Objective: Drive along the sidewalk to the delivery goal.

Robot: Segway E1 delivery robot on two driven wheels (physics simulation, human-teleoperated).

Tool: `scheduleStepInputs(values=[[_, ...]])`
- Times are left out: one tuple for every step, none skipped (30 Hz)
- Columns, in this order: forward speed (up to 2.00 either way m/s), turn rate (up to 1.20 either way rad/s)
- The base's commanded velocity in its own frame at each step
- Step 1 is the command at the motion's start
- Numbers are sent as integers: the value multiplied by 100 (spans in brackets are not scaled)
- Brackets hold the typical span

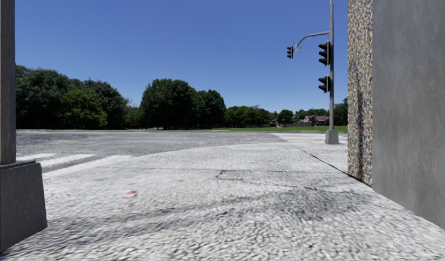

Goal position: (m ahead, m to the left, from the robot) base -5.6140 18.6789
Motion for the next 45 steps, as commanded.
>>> scheduleStepInputs(values=[[200,32],[200,33],[200,34],[200,35],[200,35],[200,36],[200,41],[200,49],[200,49],[200,52],[200,56],[200,57],[200,57],[184,57],[168,57],[163,57],[163,57],[161,57],[161,57],[161,58],[161,58],[161,58],[161,58],[161,59],[161,59],[161,59],[161,59],[161,60],[161,60],[161,60],[161,61],[161,62],[161,62],[161,63],[161,65],[161,68],[161,68],[161,69],[161,70],[162,72],[162,72],[162,72],[162,72],[162,72],[162,72]])
